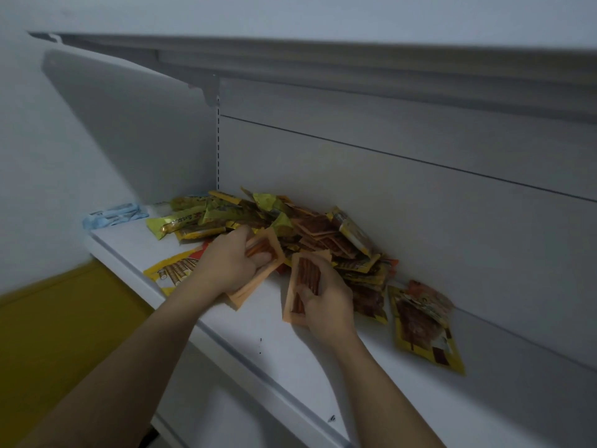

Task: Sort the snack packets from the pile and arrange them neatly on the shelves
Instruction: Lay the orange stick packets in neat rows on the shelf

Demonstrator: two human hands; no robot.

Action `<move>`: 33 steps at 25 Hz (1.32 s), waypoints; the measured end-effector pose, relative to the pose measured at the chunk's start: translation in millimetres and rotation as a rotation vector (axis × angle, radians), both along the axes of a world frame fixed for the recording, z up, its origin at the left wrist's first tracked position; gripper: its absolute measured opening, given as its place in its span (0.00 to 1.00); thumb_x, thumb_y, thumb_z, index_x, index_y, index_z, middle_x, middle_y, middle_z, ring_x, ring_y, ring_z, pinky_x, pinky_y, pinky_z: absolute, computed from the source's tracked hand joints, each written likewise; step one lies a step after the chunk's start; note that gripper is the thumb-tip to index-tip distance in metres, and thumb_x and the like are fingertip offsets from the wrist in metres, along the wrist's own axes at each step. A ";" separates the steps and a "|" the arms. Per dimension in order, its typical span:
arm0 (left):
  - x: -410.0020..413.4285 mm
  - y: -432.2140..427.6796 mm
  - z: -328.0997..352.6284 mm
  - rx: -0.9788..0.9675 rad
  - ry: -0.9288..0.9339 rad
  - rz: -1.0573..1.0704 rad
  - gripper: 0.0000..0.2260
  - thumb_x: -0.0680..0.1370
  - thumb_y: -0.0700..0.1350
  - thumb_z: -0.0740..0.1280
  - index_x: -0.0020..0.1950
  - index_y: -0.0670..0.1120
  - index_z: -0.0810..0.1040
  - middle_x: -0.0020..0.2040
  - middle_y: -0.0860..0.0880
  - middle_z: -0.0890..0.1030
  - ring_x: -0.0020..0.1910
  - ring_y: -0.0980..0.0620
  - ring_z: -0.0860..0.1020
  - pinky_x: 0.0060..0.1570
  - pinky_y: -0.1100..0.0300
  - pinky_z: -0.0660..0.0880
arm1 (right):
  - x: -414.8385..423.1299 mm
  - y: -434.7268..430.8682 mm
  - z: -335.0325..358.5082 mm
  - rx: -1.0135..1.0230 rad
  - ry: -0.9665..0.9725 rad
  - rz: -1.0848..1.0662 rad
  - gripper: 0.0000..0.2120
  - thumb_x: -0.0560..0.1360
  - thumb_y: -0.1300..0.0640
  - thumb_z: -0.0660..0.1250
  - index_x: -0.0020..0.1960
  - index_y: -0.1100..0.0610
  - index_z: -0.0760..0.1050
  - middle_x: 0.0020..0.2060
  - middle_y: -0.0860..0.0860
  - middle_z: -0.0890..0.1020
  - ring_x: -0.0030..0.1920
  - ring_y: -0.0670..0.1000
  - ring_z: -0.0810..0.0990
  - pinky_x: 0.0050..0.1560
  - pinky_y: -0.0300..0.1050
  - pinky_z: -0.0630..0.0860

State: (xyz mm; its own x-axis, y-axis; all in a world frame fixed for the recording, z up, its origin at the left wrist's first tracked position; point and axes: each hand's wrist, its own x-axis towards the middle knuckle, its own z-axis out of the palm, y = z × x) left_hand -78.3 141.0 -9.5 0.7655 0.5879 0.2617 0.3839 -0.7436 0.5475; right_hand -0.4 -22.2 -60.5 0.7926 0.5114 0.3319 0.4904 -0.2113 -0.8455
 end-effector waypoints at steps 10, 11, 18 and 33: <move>32.6 -52.0 -11.6 -0.340 -0.378 -0.107 0.10 0.79 0.44 0.67 0.60 0.44 0.76 0.49 0.49 0.81 0.51 0.46 0.79 0.44 0.60 0.70 | 5.0 -41.7 32.3 0.189 0.100 -0.179 0.17 0.70 0.68 0.67 0.52 0.49 0.75 0.44 0.45 0.82 0.46 0.45 0.82 0.45 0.46 0.79; 38.4 -64.1 -11.6 -0.354 -0.396 -0.139 0.09 0.79 0.43 0.68 0.58 0.44 0.76 0.46 0.50 0.80 0.49 0.46 0.78 0.41 0.60 0.70 | 4.7 -56.5 32.6 0.195 0.118 -0.206 0.15 0.70 0.68 0.68 0.50 0.49 0.76 0.44 0.46 0.83 0.46 0.46 0.82 0.46 0.47 0.79; 52.1 -189.6 -5.2 -0.395 -0.470 -0.365 0.09 0.76 0.44 0.71 0.49 0.40 0.75 0.42 0.44 0.81 0.43 0.45 0.78 0.35 0.60 0.69 | -10.9 -196.7 44.4 0.281 0.124 -0.515 0.12 0.72 0.67 0.68 0.46 0.50 0.77 0.42 0.47 0.83 0.44 0.49 0.81 0.44 0.45 0.78; -55.7 -610.7 -5.6 -0.515 -0.301 -1.002 0.08 0.78 0.51 0.69 0.44 0.49 0.75 0.40 0.52 0.82 0.40 0.51 0.81 0.41 0.50 0.77 | -220.1 -611.6 42.5 0.435 0.066 -1.236 0.14 0.74 0.64 0.71 0.56 0.53 0.72 0.48 0.47 0.81 0.50 0.49 0.81 0.52 0.51 0.79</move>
